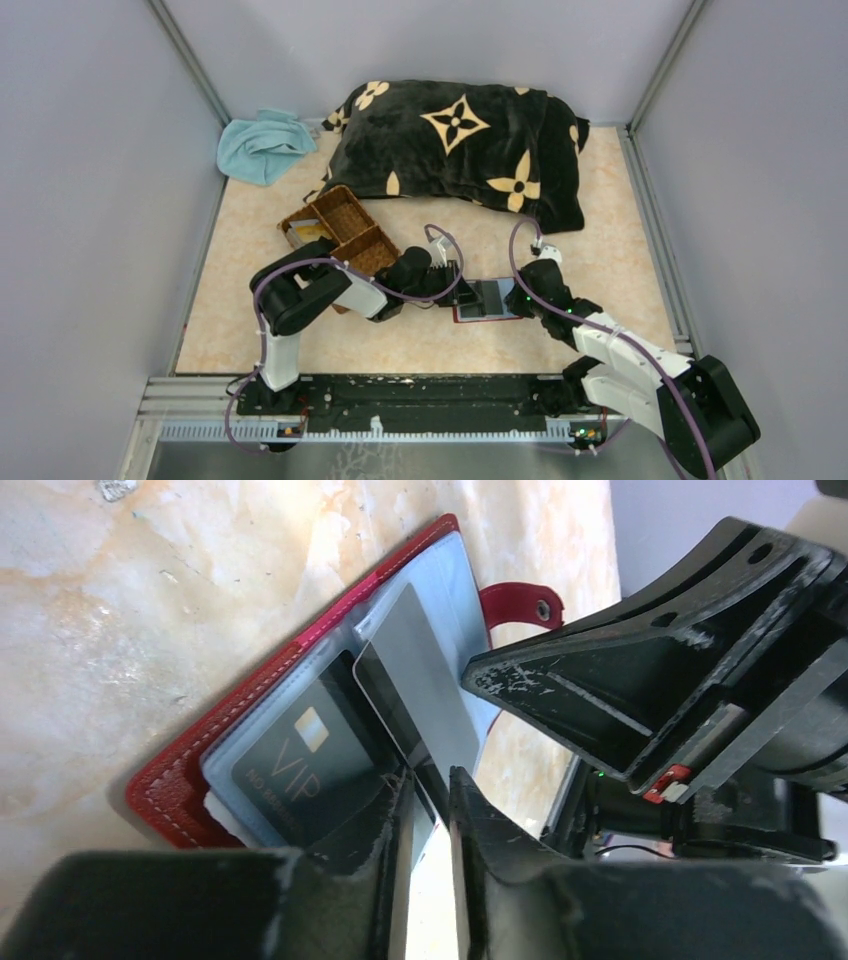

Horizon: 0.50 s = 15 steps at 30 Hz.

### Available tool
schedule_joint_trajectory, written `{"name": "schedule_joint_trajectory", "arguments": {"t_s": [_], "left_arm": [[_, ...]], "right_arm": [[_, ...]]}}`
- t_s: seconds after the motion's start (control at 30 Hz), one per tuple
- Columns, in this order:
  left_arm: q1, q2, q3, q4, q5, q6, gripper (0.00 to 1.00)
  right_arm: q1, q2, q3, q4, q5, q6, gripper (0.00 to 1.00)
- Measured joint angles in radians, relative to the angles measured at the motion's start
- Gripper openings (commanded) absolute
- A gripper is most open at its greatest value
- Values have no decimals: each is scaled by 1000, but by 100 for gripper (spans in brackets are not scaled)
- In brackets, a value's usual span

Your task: Take the credit cards out of the card holder

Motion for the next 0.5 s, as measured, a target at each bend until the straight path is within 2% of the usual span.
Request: {"name": "schedule_joint_trajectory", "arguments": {"t_s": [0.27, 0.4, 0.5], "left_arm": [[-1, 24, -3, 14, -1, -19, 9], [-1, 40, -7, 40, 1, -34, 0], [0, 46, -8, 54, 3, -45, 0]], "right_arm": [[-1, 0, -3, 8, -1, 2, 0], [-1, 0, -3, 8, -3, 2, 0], [-2, 0, -3, 8, -3, 2, 0]]}}
